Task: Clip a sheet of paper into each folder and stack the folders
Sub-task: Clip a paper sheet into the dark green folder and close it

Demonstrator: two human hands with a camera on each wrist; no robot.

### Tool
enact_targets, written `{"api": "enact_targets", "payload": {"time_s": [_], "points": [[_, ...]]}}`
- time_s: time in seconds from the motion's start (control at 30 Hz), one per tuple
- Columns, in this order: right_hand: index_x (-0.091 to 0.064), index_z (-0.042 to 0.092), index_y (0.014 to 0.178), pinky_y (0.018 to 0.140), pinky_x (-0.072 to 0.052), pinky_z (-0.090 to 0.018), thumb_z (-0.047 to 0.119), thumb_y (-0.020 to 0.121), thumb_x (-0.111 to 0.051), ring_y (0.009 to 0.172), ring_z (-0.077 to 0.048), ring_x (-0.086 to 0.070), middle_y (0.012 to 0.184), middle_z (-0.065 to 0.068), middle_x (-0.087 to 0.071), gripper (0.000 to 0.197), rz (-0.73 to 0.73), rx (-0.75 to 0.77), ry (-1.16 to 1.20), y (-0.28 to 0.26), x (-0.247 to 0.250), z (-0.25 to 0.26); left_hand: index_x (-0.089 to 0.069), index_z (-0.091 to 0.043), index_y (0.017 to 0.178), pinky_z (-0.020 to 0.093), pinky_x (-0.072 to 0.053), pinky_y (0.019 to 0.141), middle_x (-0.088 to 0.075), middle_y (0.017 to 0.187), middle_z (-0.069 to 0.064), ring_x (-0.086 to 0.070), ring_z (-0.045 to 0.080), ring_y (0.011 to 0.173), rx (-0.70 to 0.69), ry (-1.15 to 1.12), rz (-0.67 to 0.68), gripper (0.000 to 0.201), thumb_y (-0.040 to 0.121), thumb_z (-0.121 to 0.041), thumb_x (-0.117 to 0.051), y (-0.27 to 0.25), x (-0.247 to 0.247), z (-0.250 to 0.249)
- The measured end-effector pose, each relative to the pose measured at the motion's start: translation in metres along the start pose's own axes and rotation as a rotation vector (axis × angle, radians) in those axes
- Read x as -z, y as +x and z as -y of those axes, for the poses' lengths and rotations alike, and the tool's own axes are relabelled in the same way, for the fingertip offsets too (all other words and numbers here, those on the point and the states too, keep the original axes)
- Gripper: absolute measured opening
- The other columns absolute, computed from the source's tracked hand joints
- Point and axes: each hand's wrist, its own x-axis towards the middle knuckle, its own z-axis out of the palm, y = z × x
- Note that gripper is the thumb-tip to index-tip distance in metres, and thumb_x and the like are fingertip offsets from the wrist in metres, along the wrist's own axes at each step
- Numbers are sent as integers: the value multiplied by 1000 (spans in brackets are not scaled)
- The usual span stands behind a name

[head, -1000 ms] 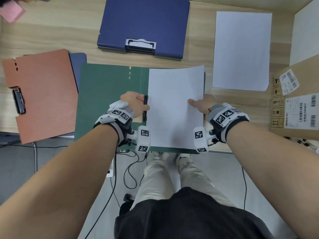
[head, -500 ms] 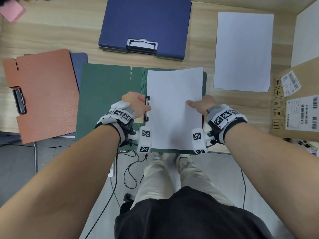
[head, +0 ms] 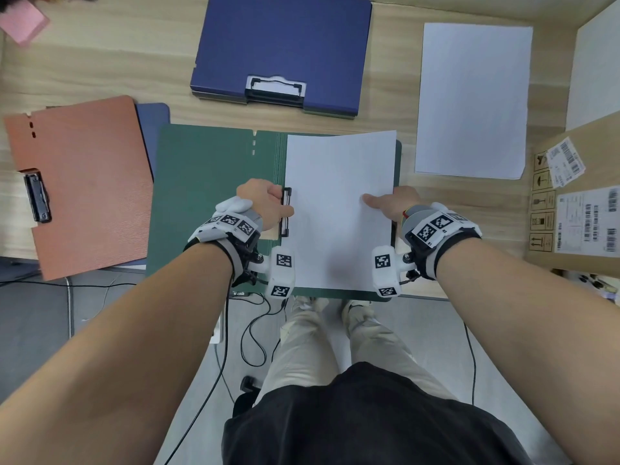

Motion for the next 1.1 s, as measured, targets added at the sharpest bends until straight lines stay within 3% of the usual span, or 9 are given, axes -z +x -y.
{"api": "enact_targets", "payload": {"time_s": [0.27, 0.37, 0.47, 0.6, 0.73, 0.8, 0.9, 1.03, 1.1], "points": [[-27, -1, 149, 104, -37, -33, 45, 88, -66, 136, -30, -41, 153, -14, -37, 86, 2, 1, 17, -1, 0, 1, -73, -21, 103, 35, -60, 85, -75, 88, -3, -73, 20, 83, 0, 70, -21, 39, 67, -25, -86, -1, -2, -4], [-26, -1, 149, 104, -37, -33, 44, 88, -67, 137, -30, -41, 153, -14, -36, 86, 10, -1, 37, -1, 0, 1, -67, -27, 84, 35, -60, 85, -74, 89, -2, -72, 19, 85, -7, 174, -47, 24, 68, -30, -84, -4, -4, -9], [-27, -1, 149, 103, -38, -34, 45, 88, -66, 136, -31, -42, 153, -14, -37, 85, 13, -4, 33, 1, -1, 0, -54, -28, 70, 35, -59, 85, -73, 90, 1, -66, 20, 77, -10, 285, -51, 28, 71, -31, -82, -7, -6, -16], [-29, -3, 147, 100, -39, -33, 45, 89, -64, 135, -31, -43, 152, -15, -38, 84, -1, 1, 6, 4, -1, 0, -56, -25, 86, 25, -50, 69, -59, 82, -2, -53, 20, 68, 14, 401, -54, 27, 74, -31, -79, -7, -9, -24], [-38, -2, 142, 97, -42, -34, 43, 87, -68, 128, -32, -49, 144, -15, -47, 77, -13, 14, -27, 8, 0, -4, -52, -25, 79, 20, -43, 57, -56, 82, -2, -52, 18, 67, 31, 436, -51, 28, 75, -31, -79, -6, -12, -28], [-52, 2, 130, 93, -48, -37, 45, 83, -71, 111, -30, -59, 128, -13, -59, 66, -14, 16, -52, 11, 3, -7, -46, -26, 71, 21, -44, 59, -56, 82, -3, -52, 18, 67, 41, 441, -55, 32, 75, -30, -78, -5, -13, -27], [-64, 7, 114, 82, -55, -34, 37, 78, -78, 89, -24, -62, 108, -8, -67, 49, -20, -3, 12, 16, 11, -19, -57, -24, 81, 20, -43, 55, -58, 80, -3, -52, 18, 64, 36, 466, -48, 22, 74, -30, -77, -3, -14, -25], [-61, 14, 90, 54, -40, -24, 22, 80, -78, 75, -19, -55, 94, -5, -62, 21, -57, -6, -51, 13, 23, -33, -67, -22, 91, 21, -42, 54, -61, 81, -1, -55, 20, 64, 7, 493, -29, 22, 75, -34, -76, -6, -11, -24], [-61, 15, 89, 51, -39, -23, 10, 80, -74, 75, -20, -56, 95, -6, -63, 17, -74, 23, -63, 7, 24, -29, -62, -22, 95, 26, -46, 60, -62, 89, -1, -59, 22, 74, 1, 504, -1, 27, 80, -40, -76, -10, -8, -25]]}}
